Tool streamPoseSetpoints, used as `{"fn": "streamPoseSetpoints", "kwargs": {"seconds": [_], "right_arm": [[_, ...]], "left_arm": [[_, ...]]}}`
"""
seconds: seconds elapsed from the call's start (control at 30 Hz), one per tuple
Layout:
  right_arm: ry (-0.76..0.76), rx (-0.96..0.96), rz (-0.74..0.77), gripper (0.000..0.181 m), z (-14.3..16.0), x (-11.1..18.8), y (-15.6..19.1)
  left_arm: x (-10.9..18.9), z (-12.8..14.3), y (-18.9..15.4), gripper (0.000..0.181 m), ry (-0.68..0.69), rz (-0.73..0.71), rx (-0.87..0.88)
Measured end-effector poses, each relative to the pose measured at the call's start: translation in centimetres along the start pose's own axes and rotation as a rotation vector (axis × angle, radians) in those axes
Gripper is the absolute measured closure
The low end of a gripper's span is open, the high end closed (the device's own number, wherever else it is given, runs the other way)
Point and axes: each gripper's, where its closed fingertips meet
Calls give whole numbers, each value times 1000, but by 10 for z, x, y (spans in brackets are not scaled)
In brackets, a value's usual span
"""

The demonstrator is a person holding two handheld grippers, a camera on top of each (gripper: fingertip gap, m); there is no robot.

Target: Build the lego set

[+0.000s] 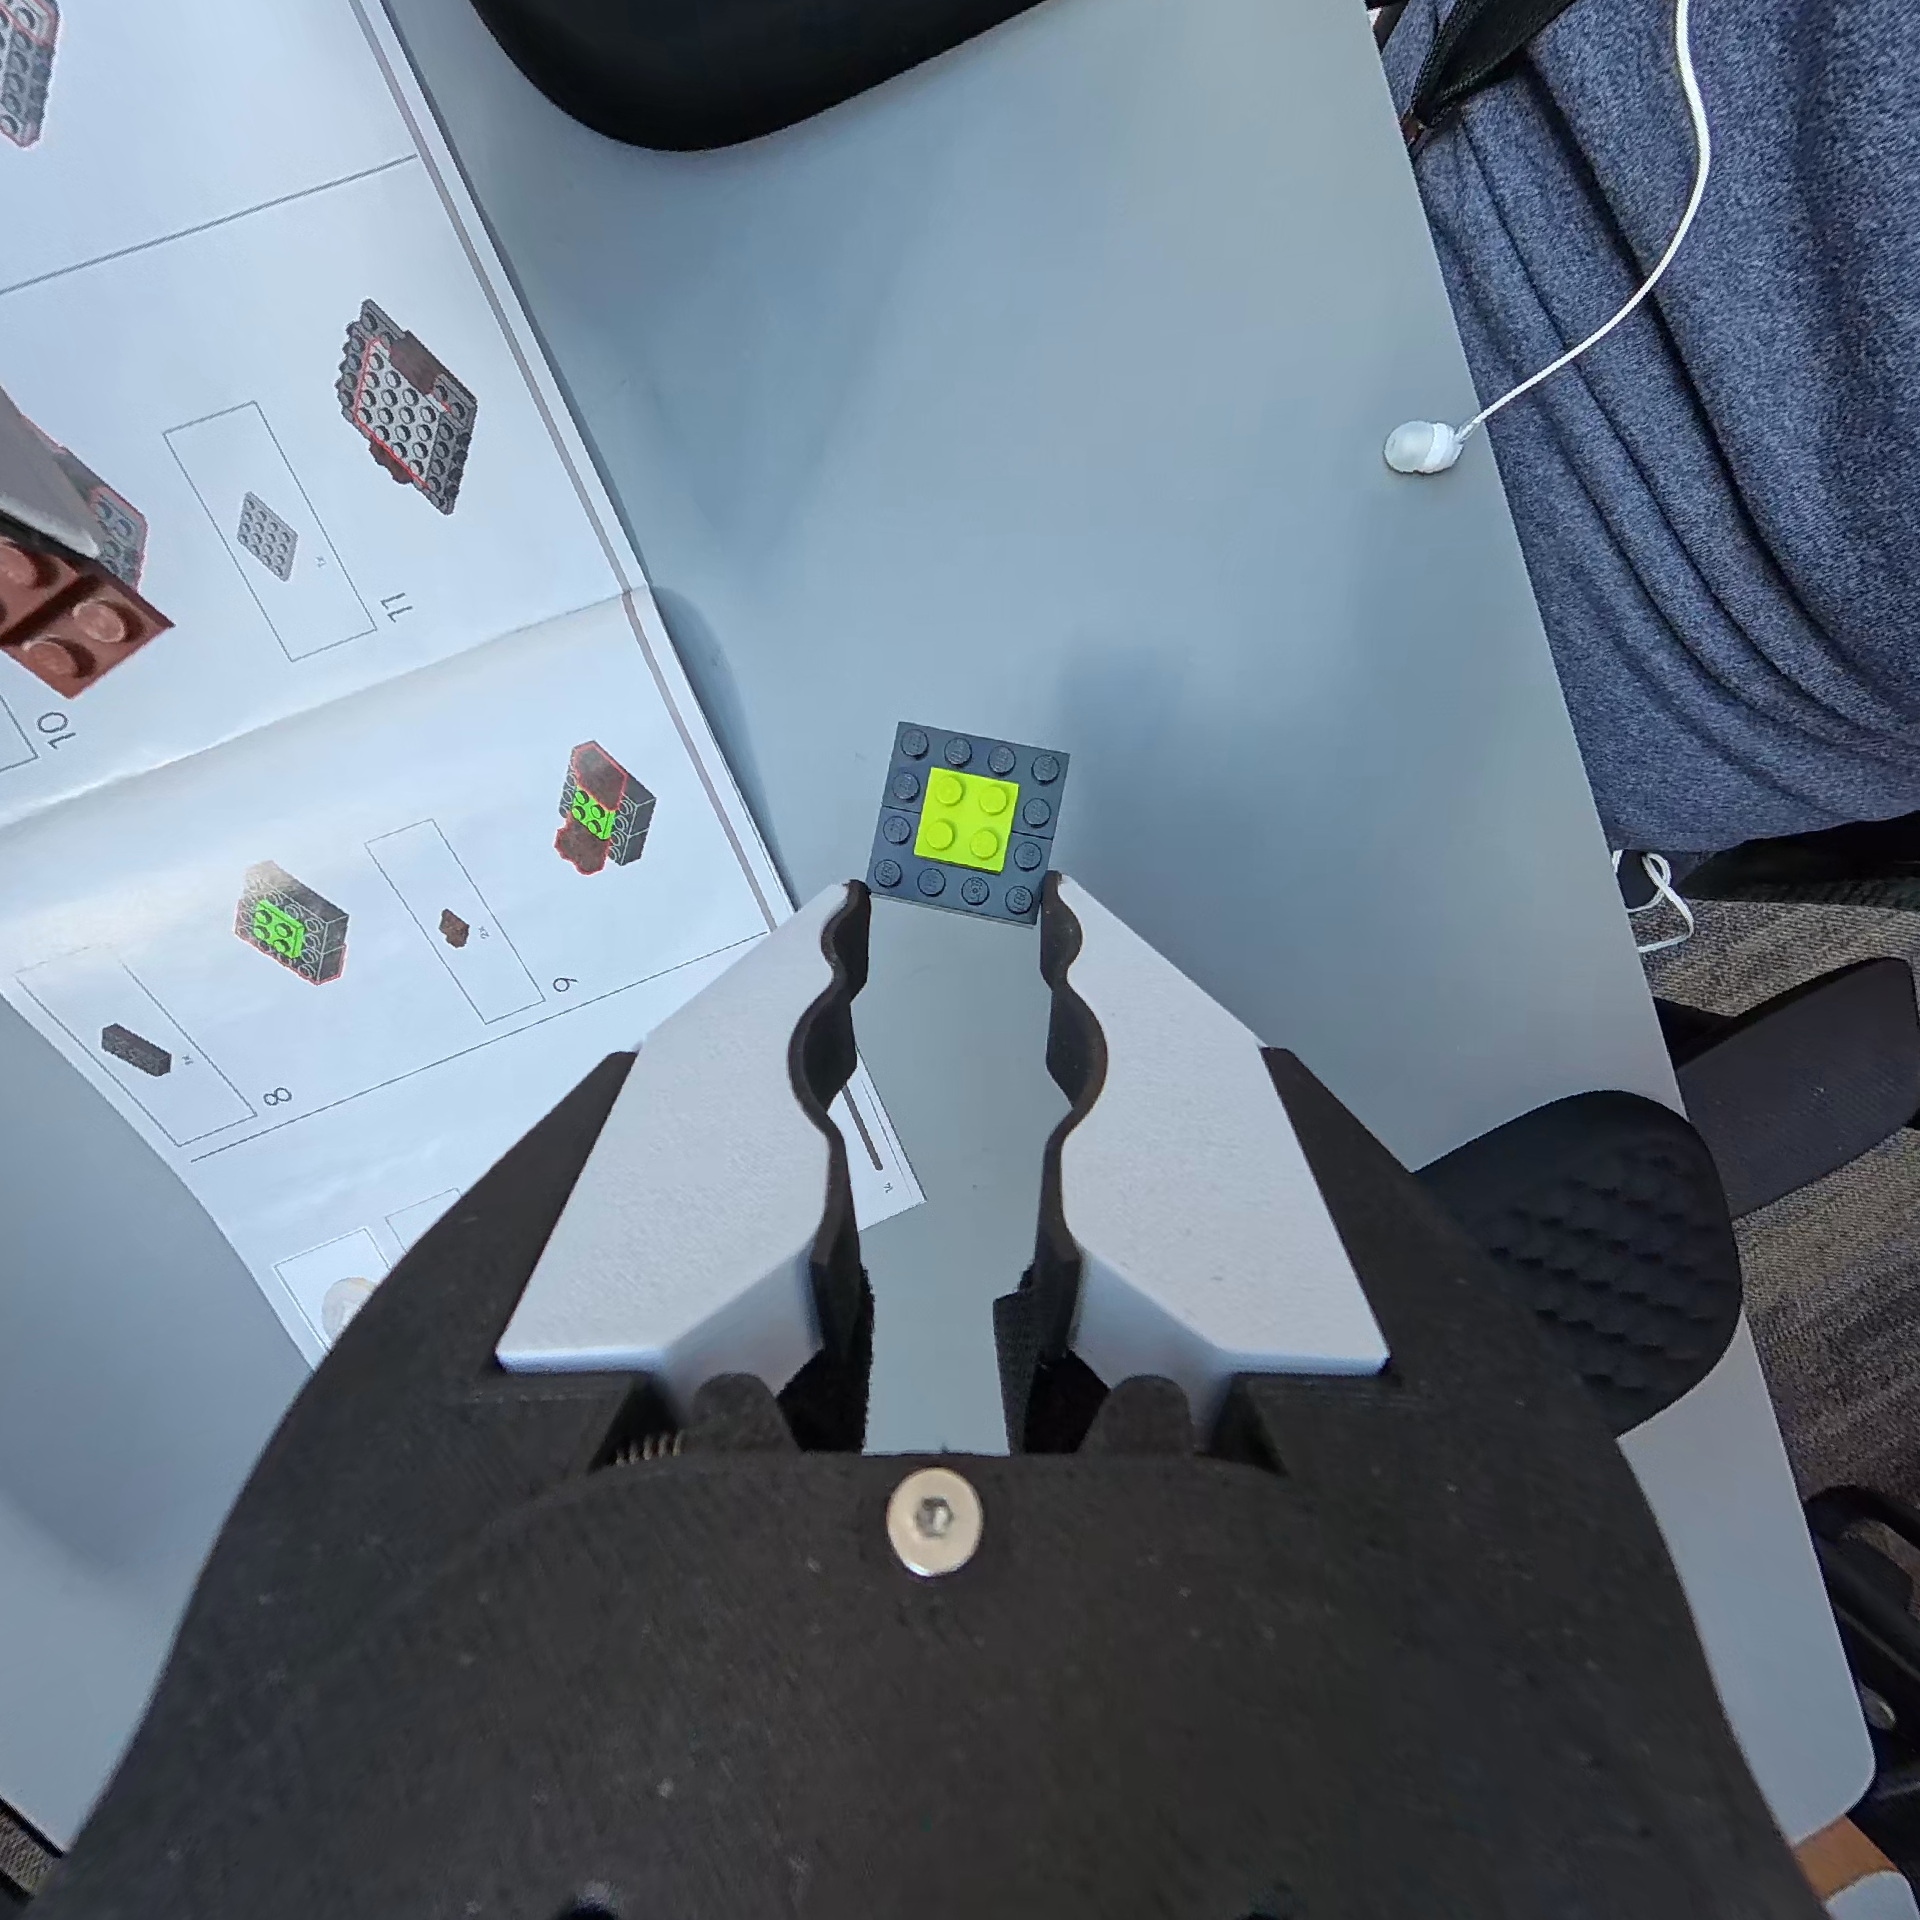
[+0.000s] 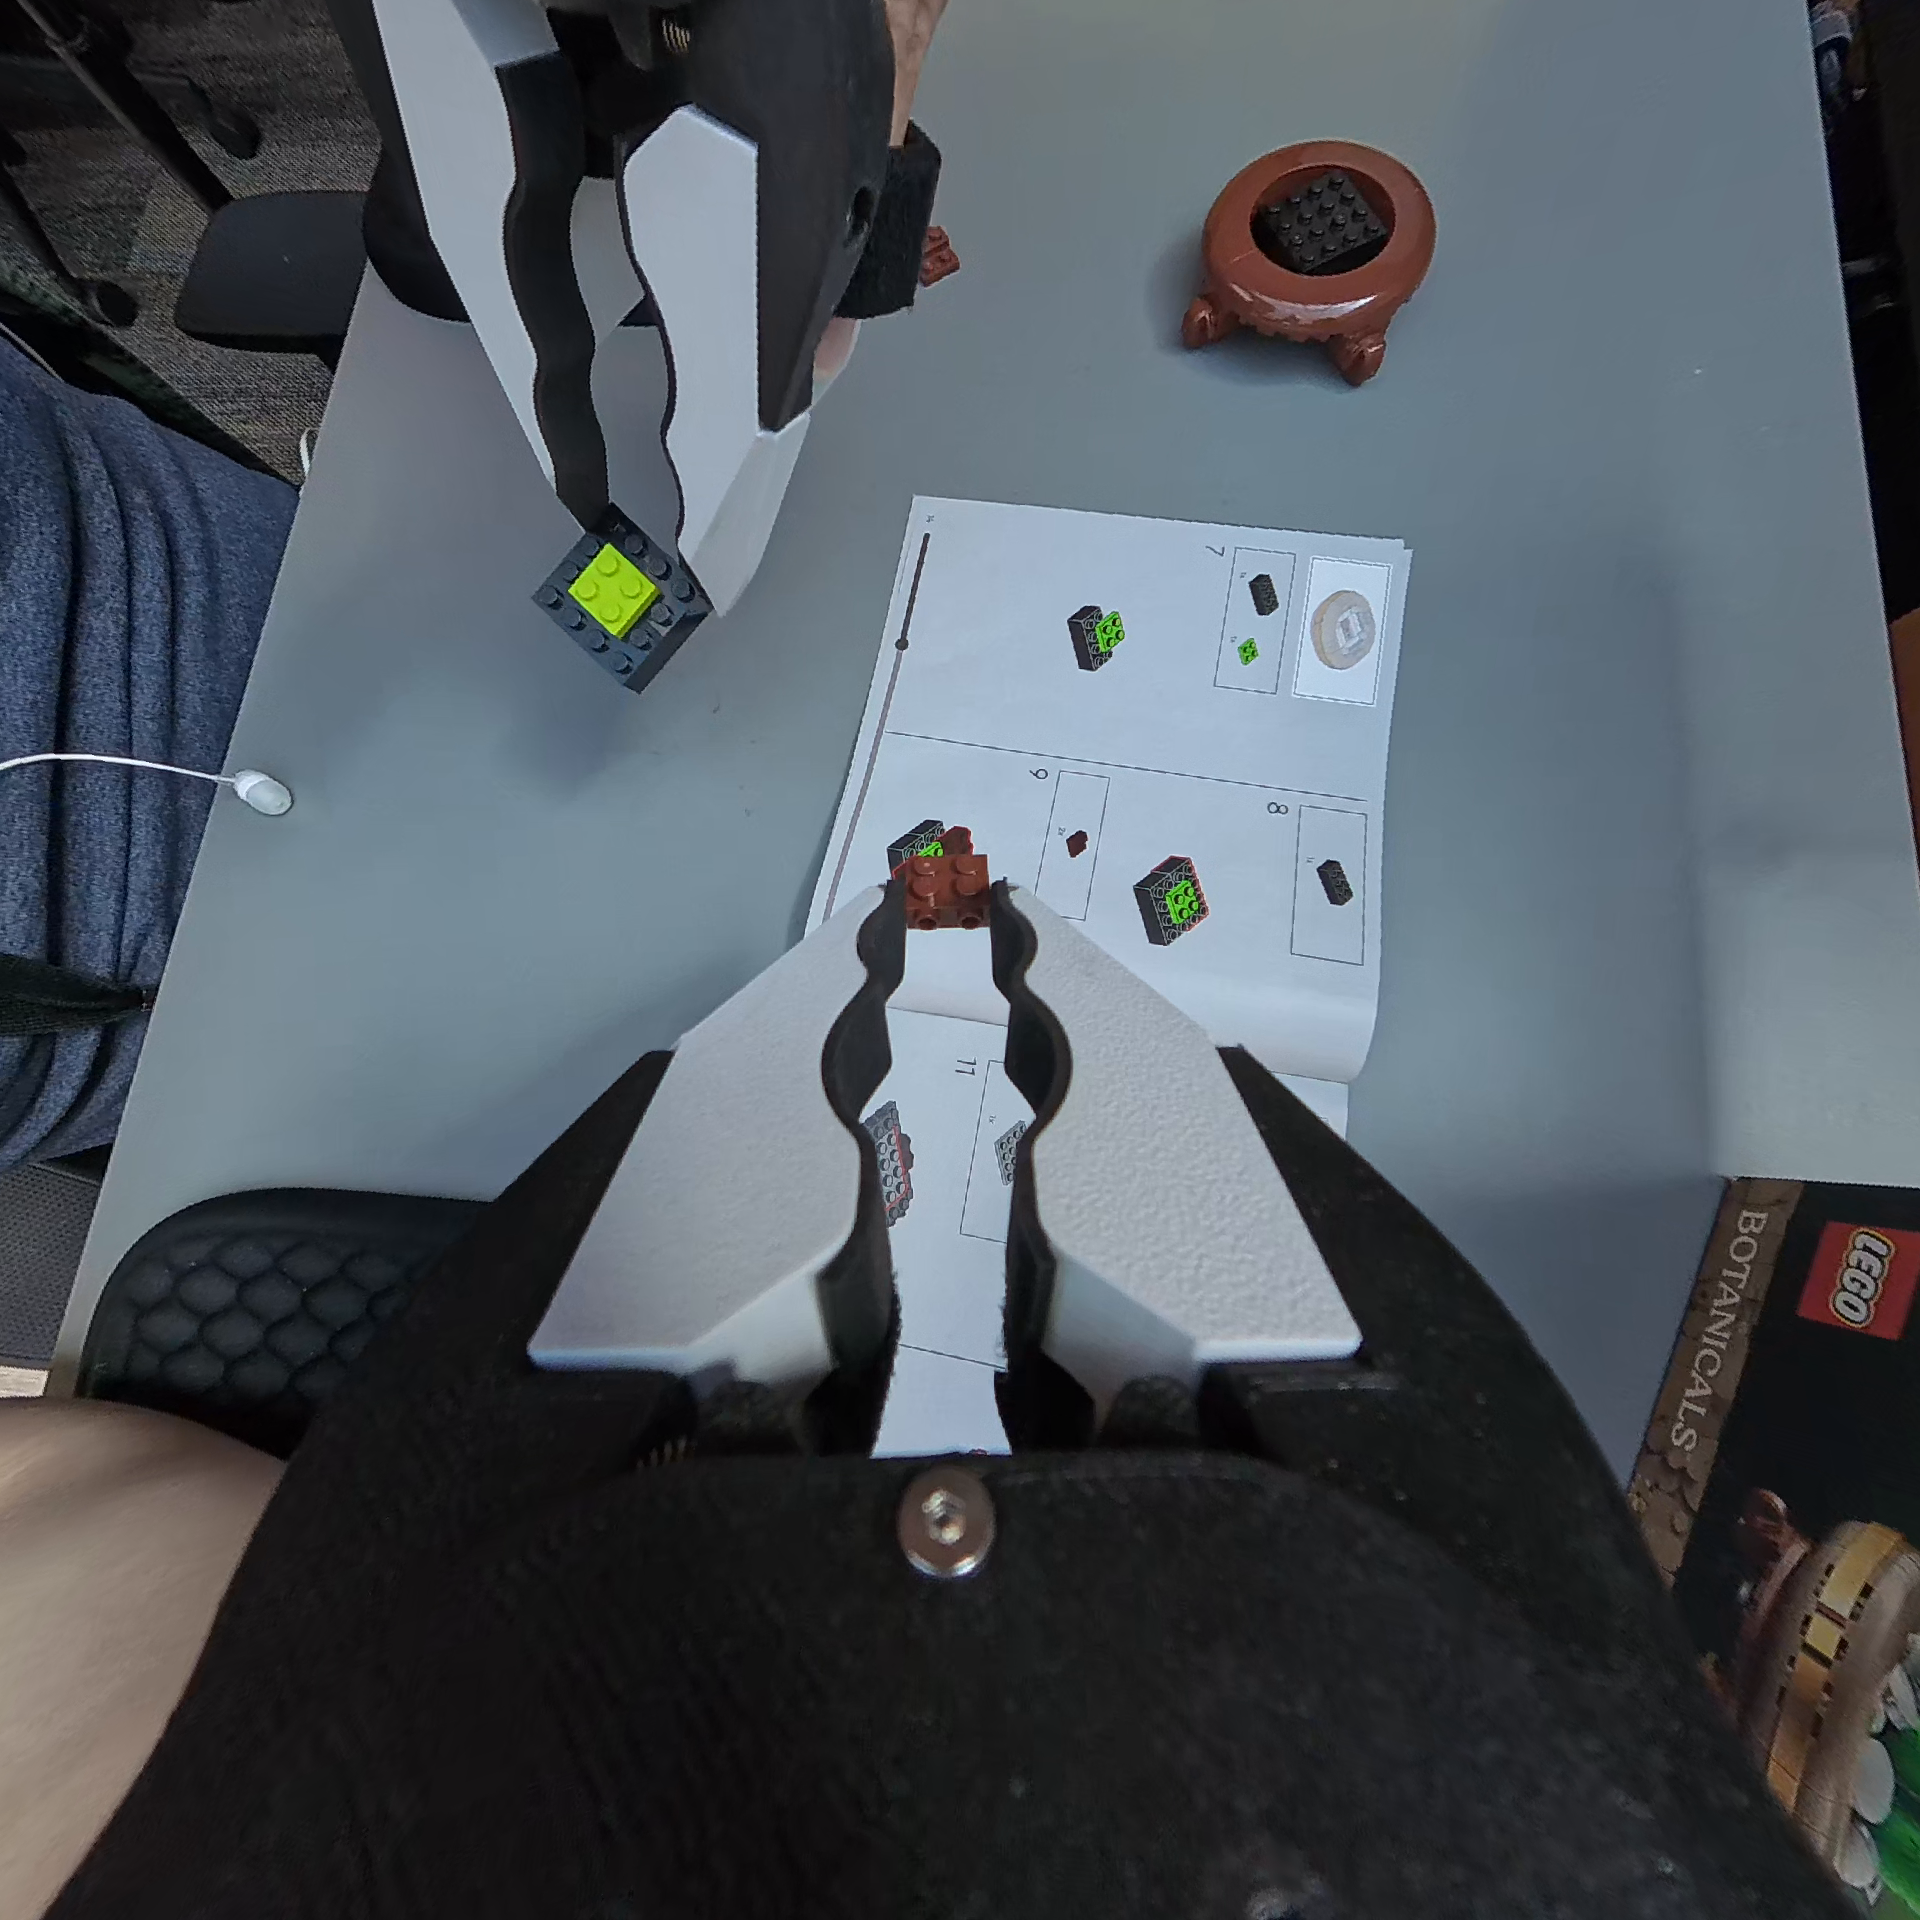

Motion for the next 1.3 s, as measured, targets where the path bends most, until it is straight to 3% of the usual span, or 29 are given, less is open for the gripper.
{"fn": "streamPoseSetpoints", "kwargs": {"seconds": [0.6,0.77,1.07,1.3], "right_arm": [[29,13,3,166,-2,-6,3],[10,50,-1,166,-19,-12,11],[-127,7,60,167,-77,-24,47],[-196,-42,182,166,-83,-56,97]], "left_arm": [[2,2,-5,150,-38,-17,17],[4,8,-11,150,-58,-27,35],[14,26,-19,150,-96,-72,136],[12,32,-25,150,-168,-138,206]]}}
Point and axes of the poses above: each gripper's, where its closed fingertips meet, x back along the fingers, z out of its underside, y = z × x across the jaws, and after that the axes turned 2 degrees about x, right-handed
